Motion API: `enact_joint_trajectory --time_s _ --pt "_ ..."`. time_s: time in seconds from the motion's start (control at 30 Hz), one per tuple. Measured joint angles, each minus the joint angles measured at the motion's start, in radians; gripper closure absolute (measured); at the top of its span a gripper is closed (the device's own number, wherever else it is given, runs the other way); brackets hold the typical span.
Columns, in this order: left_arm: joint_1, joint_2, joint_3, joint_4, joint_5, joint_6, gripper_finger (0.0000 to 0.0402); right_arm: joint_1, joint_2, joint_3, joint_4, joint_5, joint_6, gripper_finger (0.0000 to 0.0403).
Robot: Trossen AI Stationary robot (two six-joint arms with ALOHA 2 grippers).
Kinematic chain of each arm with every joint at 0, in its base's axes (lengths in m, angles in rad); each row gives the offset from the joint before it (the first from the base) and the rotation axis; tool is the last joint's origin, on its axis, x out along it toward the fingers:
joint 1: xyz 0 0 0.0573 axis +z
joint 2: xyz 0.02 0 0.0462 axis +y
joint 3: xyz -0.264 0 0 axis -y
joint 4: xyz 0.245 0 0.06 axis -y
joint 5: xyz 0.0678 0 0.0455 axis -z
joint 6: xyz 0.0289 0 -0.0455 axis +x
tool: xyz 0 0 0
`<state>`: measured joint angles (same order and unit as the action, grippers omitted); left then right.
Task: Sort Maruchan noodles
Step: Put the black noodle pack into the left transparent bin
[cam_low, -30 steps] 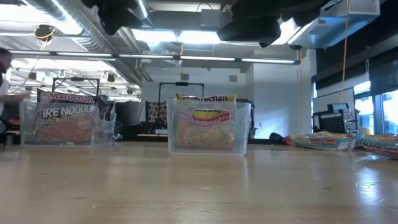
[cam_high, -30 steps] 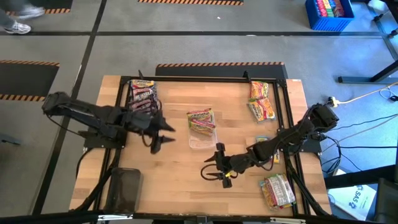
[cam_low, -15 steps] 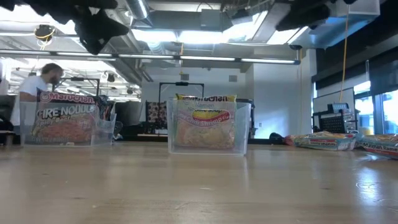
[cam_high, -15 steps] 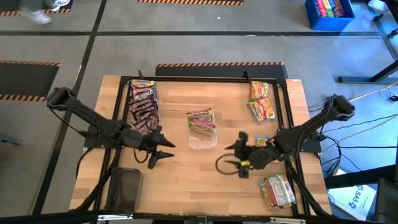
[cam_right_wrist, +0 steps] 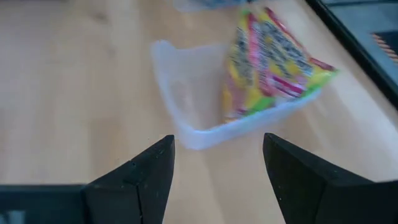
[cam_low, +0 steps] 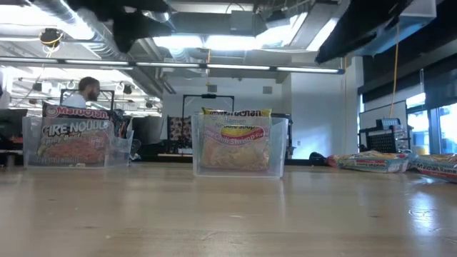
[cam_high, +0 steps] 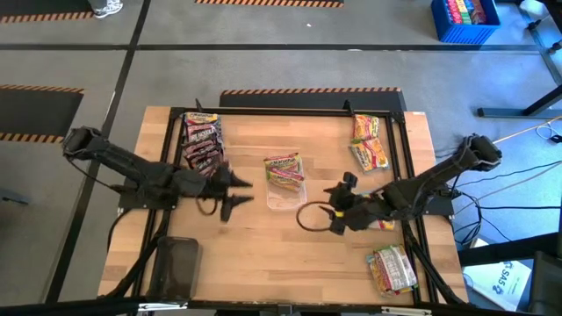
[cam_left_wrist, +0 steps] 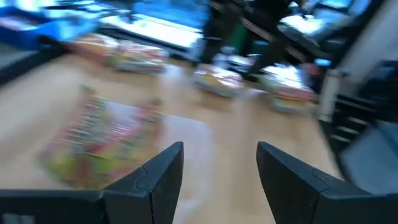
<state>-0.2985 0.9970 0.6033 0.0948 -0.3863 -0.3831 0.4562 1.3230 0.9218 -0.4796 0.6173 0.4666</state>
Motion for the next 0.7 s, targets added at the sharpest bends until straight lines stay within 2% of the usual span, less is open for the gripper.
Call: enact_joint_trajectory --time_s 0.2,0.33,0.5,0.7 --pt "0.300 0.000 0.206 -0.399 0.000 0.003 0.0205 -0.142 0.018 0.000 -0.004 -0.004 -0.096 0.0175" --pt "0.520 0.000 0.301 -0.564 0.014 0.037 0.0205 -0.247 0.009 0.000 0.007 -0.008 -0.203 0.0175" --pt "0.780 0.015 0.365 -0.668 0.076 0.100 0.0205 -0.419 0.009 0.000 0.048 -0.087 -0.346 0.0175" --pt "1.008 0.138 0.416 -0.707 0.179 0.201 0.0206 -0.623 0.009 0.000 0.216 -0.211 -0.529 0.0175"
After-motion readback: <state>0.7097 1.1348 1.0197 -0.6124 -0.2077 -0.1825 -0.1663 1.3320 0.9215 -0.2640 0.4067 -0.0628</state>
